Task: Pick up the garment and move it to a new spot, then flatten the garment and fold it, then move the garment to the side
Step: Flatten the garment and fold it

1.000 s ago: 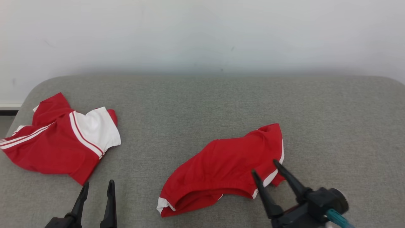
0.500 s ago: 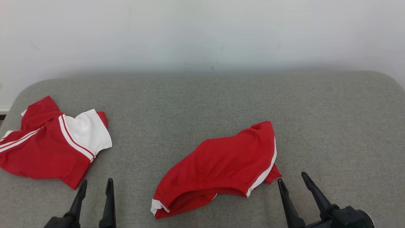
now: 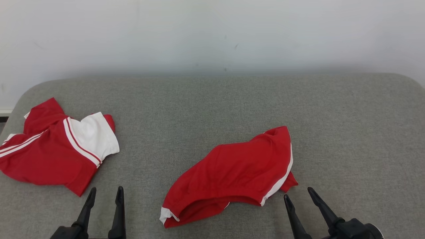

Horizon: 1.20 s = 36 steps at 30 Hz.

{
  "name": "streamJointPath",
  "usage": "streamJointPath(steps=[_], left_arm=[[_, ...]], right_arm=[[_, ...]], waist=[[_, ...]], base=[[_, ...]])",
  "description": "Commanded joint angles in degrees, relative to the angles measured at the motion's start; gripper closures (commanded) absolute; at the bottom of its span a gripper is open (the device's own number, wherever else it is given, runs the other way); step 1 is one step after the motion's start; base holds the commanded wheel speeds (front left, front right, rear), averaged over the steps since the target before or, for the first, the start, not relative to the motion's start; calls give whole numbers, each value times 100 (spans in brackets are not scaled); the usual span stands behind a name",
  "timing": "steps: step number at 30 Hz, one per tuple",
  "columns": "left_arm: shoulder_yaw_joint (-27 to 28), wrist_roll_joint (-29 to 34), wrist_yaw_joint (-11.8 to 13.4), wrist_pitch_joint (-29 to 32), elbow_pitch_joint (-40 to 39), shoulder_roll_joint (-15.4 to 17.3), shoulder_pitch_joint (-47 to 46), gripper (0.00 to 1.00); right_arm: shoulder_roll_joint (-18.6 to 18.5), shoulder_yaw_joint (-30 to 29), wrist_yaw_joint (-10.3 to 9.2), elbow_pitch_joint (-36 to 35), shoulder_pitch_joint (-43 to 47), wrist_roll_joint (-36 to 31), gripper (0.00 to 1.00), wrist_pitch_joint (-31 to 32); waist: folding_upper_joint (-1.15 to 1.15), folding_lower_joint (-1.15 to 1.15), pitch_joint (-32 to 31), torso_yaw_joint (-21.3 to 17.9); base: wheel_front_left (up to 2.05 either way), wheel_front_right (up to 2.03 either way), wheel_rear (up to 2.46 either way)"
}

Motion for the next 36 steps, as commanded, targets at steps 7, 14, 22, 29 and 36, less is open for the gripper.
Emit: streamJointPath(steps=[7, 14, 22, 29, 36], left_arm=[[-71, 44, 8, -20, -24, -17, -121, 0], [-125, 9, 9, -20, -1, 3, -203, 0], [-115, -24, 9, -20, 4, 38, -251, 0], [-87, -7, 9, -20, -19, 61, -220, 0], [-22, 13, 9, -20, 10, -43, -78, 0]], right_arm=[[-103, 244, 5, 744, -446, -28, 0, -2], [-96, 491, 5, 1504, -723, -32, 0, -3], [66, 448, 5, 2077, -1022, -36, 0, -2], [199, -57, 5, 1666, -1202, -160, 100, -2], [0, -501, 5, 631, -892, -314, 100, -4]], waist=[[0, 0, 122, 265], [0, 0, 203, 555], [0, 0, 258, 731], [0, 0, 283, 777], [0, 0, 175, 632]], base=[[0, 0, 0], [0, 0, 0], [0, 0, 0], [0, 0, 0], [0, 0, 0]])
